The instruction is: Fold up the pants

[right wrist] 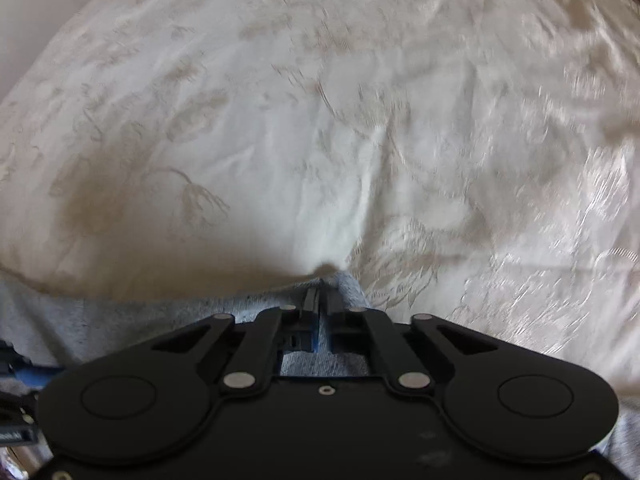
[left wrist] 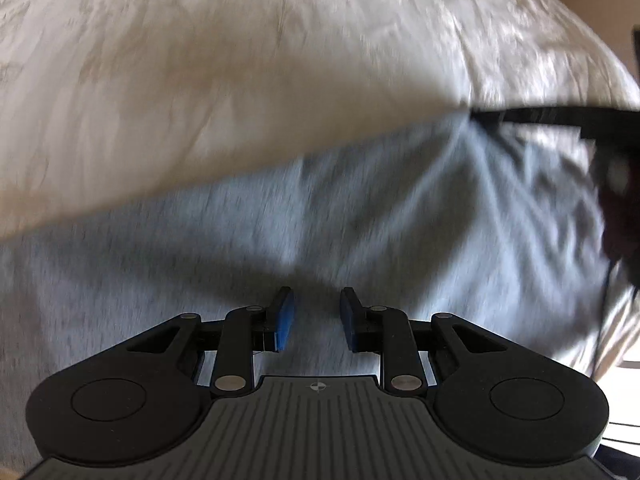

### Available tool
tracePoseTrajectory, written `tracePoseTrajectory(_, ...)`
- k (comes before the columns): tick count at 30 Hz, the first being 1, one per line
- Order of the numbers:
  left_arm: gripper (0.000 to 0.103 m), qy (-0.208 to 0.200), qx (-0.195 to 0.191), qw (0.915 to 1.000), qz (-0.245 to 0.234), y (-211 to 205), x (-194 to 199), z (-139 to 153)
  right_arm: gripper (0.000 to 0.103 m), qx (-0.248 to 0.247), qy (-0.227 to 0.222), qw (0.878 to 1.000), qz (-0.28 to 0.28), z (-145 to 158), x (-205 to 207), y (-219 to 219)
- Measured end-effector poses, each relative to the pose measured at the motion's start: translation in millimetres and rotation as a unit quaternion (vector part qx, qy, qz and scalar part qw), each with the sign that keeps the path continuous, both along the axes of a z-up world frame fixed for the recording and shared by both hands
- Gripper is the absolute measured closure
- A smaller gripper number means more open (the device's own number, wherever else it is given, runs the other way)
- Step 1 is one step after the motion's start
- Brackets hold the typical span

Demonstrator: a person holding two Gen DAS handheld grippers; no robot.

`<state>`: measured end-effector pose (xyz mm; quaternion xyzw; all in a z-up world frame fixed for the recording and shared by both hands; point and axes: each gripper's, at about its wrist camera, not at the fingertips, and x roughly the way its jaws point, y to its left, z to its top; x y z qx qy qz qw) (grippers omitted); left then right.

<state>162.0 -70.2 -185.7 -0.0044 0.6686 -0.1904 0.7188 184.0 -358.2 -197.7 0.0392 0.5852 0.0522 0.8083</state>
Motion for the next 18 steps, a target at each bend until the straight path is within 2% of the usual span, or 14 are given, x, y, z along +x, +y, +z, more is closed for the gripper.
tracePoseTrajectory(1, 0.078, 0.004, 0.000, 1.0000, -0.002, 4.0, -6.4, -1.9, 0.071, 0.000, -0.009, 1.000, 0.000, 6.0, -2.6, -1.3)
tracePoseTrajectory(2, 0.078, 0.008, -0.001, 1.0000, -0.004, 7.3, -11.7, -2.5, 0.042, -0.002, -0.018, 1.000, -0.002, 11.1, -5.4, -3.5)
tracePoseTrajectory(3, 0.078, 0.010, -0.003, 0.9999, -0.005, 11.7, -15.9, -2.1, 0.034, -0.008, -0.023, 1.000, -0.006, 14.3, -6.3, -5.1)
tracePoseTrajectory(4, 0.078, 0.012, -0.004, 0.9999, -0.007, 14.3, -20.4, -2.3, 0.032, -0.010, -0.025, 1.000, -0.006, 15.0, -6.7, -6.9)
tracePoseTrajectory(7, 0.078, 0.016, 0.000, 0.9996, -0.024, 14.1, -30.5, -2.7, 0.033, 0.005, 0.002, 1.000, 0.006, 3.3, -4.6, -11.7)
tracePoseTrajectory(8, 0.078, 0.016, 0.001, 0.9995, -0.028, 13.6, -33.6, -2.6, 0.050, 0.009, 0.014, 1.000, 0.012, -2.6, -5.0, -9.7)
tracePoseTrajectory(10, 0.077, 0.022, 0.002, 0.9993, -0.030, 16.6, -40.0, -3.5, 0.094, 0.015, 0.029, 0.999, 0.025, -11.9, -3.1, -6.7)
tracePoseTrajectory(12, 0.077, 0.029, 0.002, 0.9990, -0.033, 17.2, -46.3, -4.6, 0.096, -0.012, 0.019, 0.999, 0.041, -8.2, -2.4, -1.6)
tracePoseTrajectory(14, 0.076, 0.037, 0.006, 0.9981, -0.049, 15.8, -54.3, -6.8, 0.096, -0.027, 0.020, 0.999, 0.022, -12.0, -0.4, -3.6)
tracePoseTrajectory(16, 0.075, 0.035, 0.016, 0.9959, -0.082, 10.4, -60.8, -5.7, 0.092, -0.030, 0.019, 0.999, 0.003, -12.0, -0.9, -1.1)
tracePoseTrajectory(18, 0.075, 0.022, 0.022, 0.9938, -0.107, 6.6, -65.7, 0.2, 0.085, -0.035, -0.008, 0.999, -0.016, 0.9, -8.8, 3.0)
